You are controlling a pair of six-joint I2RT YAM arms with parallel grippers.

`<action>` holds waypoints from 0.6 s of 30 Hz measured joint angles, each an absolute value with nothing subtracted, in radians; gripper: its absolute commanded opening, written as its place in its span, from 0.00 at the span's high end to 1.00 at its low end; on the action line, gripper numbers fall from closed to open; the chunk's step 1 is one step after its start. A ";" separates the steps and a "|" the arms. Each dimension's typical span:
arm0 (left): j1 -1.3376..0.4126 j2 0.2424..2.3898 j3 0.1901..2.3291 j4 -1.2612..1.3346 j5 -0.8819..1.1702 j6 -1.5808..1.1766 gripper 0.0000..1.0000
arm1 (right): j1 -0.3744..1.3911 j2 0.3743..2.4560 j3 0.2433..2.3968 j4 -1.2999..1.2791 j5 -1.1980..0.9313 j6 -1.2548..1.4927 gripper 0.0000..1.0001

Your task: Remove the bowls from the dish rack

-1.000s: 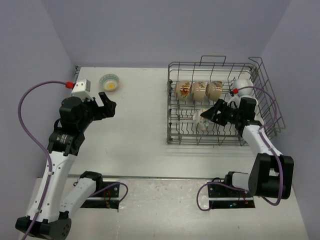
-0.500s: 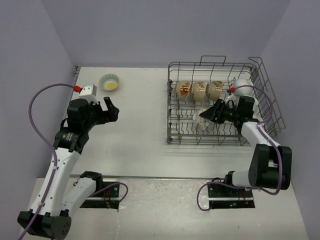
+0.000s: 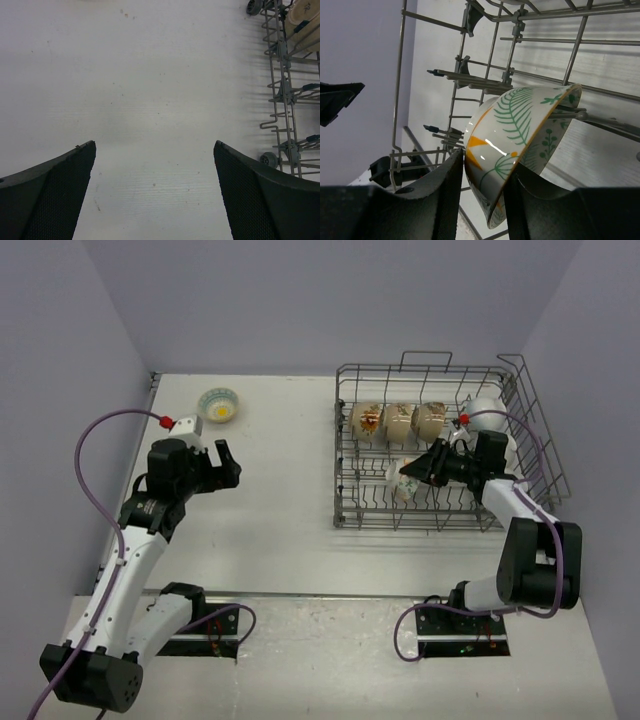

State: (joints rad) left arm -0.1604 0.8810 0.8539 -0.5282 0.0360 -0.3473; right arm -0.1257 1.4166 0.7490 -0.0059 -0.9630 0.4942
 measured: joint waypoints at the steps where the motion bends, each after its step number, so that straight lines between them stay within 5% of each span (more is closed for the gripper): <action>1: -0.160 0.879 0.854 -0.527 0.033 -0.347 0.00 | -0.126 1.420 0.751 -0.006 -0.966 0.495 0.65; 7: -0.160 0.876 0.854 -0.517 0.027 -0.347 0.00 | -0.126 1.426 0.753 -0.014 -1.006 0.521 0.81; 18: -0.160 0.877 0.852 -0.517 0.020 -0.347 0.00 | -0.125 1.426 0.754 -0.012 -1.039 0.558 0.94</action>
